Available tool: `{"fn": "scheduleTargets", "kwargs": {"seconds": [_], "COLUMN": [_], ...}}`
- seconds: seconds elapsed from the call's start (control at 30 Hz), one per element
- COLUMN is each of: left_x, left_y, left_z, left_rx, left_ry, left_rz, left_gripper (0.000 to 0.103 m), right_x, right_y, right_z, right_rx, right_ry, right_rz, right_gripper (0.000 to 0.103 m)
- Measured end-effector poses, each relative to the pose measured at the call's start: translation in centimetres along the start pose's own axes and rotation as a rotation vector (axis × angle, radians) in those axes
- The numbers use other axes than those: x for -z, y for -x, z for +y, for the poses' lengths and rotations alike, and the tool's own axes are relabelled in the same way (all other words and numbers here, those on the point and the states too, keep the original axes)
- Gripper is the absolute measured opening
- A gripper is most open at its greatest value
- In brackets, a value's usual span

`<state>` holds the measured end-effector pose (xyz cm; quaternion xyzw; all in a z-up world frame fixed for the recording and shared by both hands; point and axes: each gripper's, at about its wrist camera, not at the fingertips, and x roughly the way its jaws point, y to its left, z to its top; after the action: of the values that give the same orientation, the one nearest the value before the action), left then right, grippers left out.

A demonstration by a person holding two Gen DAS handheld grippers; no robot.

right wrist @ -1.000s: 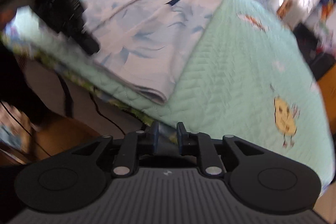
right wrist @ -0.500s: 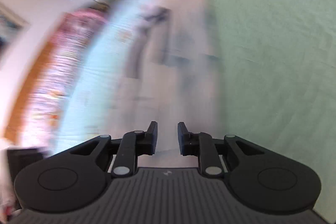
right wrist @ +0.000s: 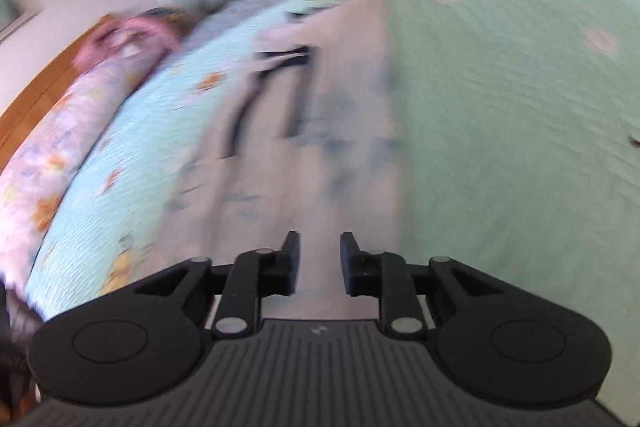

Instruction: Fold clothes

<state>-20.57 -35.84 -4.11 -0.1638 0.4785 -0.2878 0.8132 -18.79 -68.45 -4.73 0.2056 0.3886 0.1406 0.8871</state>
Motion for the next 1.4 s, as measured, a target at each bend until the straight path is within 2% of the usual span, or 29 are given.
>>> {"fn": "scheduleTargets", "kwargs": {"seconds": [0.07,0.13,0.2,0.33,0.47,0.57,0.73,0.83,0.97,1.03,1.3,1.4], "left_x": [0.7,1.3,1.7,2.2,2.8,3.5,3.9,3.9,3.8,3.8,3.8,4.0], "left_y": [1.0,1.3,1.6,2.1,2.0,1.8,1.6,1.5,1.4,1.4,1.4,1.1], "left_z": [-0.1,0.0,0.0,-0.2,-1.0,-1.2,-0.5,-0.1,0.3,0.4,0.6,0.2], "left_rx": [-0.073,-0.104,-0.119,-0.14,-0.186,-0.221,-0.28,-0.307,-0.323,-0.332,-0.404,-0.402], "left_ry": [-0.082,-0.131,-0.167,-0.237,-0.355,-0.396,-0.401,-0.406,-0.401,-0.403,-0.419,-0.454], "left_rz": [-0.016,-0.012,-0.022,-0.056,-0.064,-0.073,-0.099,-0.099,-0.096,-0.093,-0.076,-0.064], "left_gripper": [0.038,0.038,0.039,0.043,0.047,0.051,0.052,0.053,0.053,0.053,0.054,0.054], "right_x": [1.5,2.9,4.1,5.5,5.4,5.5,5.2,4.9,4.7,4.6,3.7,3.5], "right_y": [-0.7,-1.8,-2.9,-4.0,-4.7,-5.4,-5.8,-5.9,-5.9,-6.0,-6.0,-5.7], "right_z": [1.4,2.1,2.0,2.4,2.6,2.4,2.2,2.2,2.4,2.5,2.4,2.6], "right_rx": [-0.107,-0.191,-0.232,-0.264,-0.285,-0.311,-0.331,-0.324,-0.327,-0.333,-0.377,-0.406], "right_ry": [-0.041,-0.12,-0.209,-0.263,-0.327,-0.376,-0.407,-0.401,-0.412,-0.427,-0.539,-0.559], "right_rz": [0.088,0.175,0.246,0.326,0.342,0.35,0.356,0.355,0.344,0.338,0.321,0.314], "right_gripper": [0.031,0.031,0.033,0.034,0.034,0.034,0.033,0.027,0.01,0.008,0.007,0.007]}}
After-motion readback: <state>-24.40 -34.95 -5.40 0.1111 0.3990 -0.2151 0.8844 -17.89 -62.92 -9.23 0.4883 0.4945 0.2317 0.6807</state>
